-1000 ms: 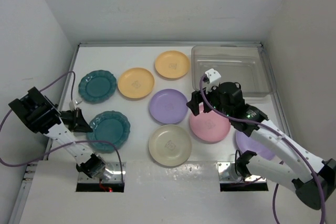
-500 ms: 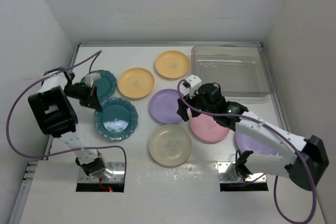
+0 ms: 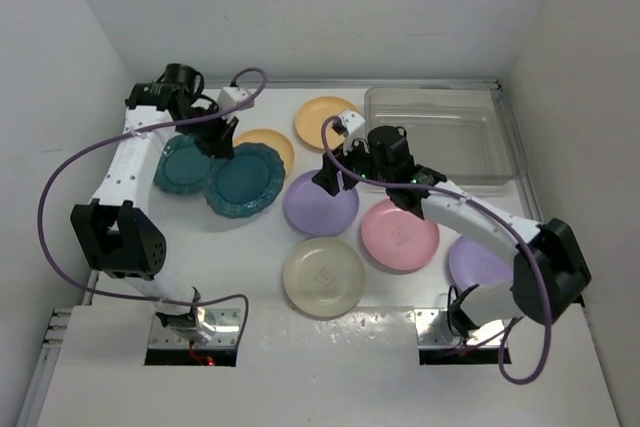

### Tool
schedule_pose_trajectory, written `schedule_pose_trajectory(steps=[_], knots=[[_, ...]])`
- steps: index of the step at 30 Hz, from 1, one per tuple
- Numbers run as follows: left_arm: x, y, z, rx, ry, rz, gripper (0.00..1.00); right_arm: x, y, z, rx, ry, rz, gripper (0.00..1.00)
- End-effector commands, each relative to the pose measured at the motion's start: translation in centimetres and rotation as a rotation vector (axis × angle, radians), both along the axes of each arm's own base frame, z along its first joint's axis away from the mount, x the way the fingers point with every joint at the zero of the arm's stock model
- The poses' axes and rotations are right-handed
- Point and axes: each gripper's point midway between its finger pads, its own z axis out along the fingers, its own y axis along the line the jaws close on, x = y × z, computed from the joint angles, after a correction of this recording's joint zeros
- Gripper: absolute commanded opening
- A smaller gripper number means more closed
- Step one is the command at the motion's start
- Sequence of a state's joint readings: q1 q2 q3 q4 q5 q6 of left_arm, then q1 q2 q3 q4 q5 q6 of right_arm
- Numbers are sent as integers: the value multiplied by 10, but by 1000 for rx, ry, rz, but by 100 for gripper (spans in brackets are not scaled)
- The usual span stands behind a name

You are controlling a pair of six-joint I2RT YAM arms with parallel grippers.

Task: Place the plates into the plastic bin on the countertop

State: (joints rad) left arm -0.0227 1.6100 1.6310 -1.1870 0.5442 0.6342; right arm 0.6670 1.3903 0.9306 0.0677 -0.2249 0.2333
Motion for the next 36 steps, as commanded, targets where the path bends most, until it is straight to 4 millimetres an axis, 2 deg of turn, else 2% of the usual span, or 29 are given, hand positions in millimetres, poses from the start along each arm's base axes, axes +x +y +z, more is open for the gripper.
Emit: schedule_pose_trajectory(steps=[1,3,4,5,6,7,10,12,14,15,17,18,20,21,24,25,26,27,28,29,31,33,34,35,36], knots=[[-6,-29,65,-43,-135,-59,0,25,34,47,155,-146,107,75],[-5,-38,74,-34,-159,-84,0,35,43,46,133,-173,128,77],[-8,-48,85,-35,-189,-121,0,39,47,37,118,-160,138,79],[-8,-52,86,-32,-193,-145,0,45,51,43,118,-178,144,79],[-9,-57,90,-34,-205,-157,0,49,55,29,93,-164,154,79],[-8,-61,90,-33,-210,-176,0,54,54,28,95,-168,148,79],[-12,-72,91,-45,-209,-210,0,66,57,30,137,-161,141,71],[-16,-79,92,-66,-206,-232,0,68,61,34,172,-159,135,60],[-16,-85,97,-78,-223,-249,0,70,63,27,179,-143,135,49],[-16,-89,98,-83,-229,-253,0,71,65,33,207,-141,130,34],[-14,-90,99,-88,-233,-247,0,70,67,28,213,-127,129,21],[-14,-90,99,-88,-233,-247,0,68,67,28,234,-119,125,11],[-12,-90,96,-87,-223,-247,0,69,65,34,256,-133,117,0],[-12,-90,96,-87,-223,-247,0,66,65,31,269,-118,114,0],[-6,-93,96,-105,-230,-219,0,60,66,47,339,-115,112,0],[5,-90,95,-92,-243,-166,0,61,65,57,367,-129,109,0],[13,-84,97,-82,-261,-124,3,59,64,65,397,-121,102,0],[20,-79,94,-74,-266,-86,12,58,63,74,426,-111,97,0],[26,-74,97,-75,-273,-41,35,60,58,84,453,-99,80,0],[38,-64,101,-65,-305,11,44,60,56,97,477,-108,75,0],[48,-55,105,-73,-317,88,61,67,46,117,546,-74,32,0],[63,-39,112,-63,-359,169,69,75,36,128,593,-54,-1,0],[69,-32,118,-60,-381,208,83,80,28,135,650,2,-40,0],[79,-18,123,-58,-406,287,83,89,17,140,675,4,-80,0],[84,-10,131,-61,-429,321,84,91,11,135,695,42,-110,0]])
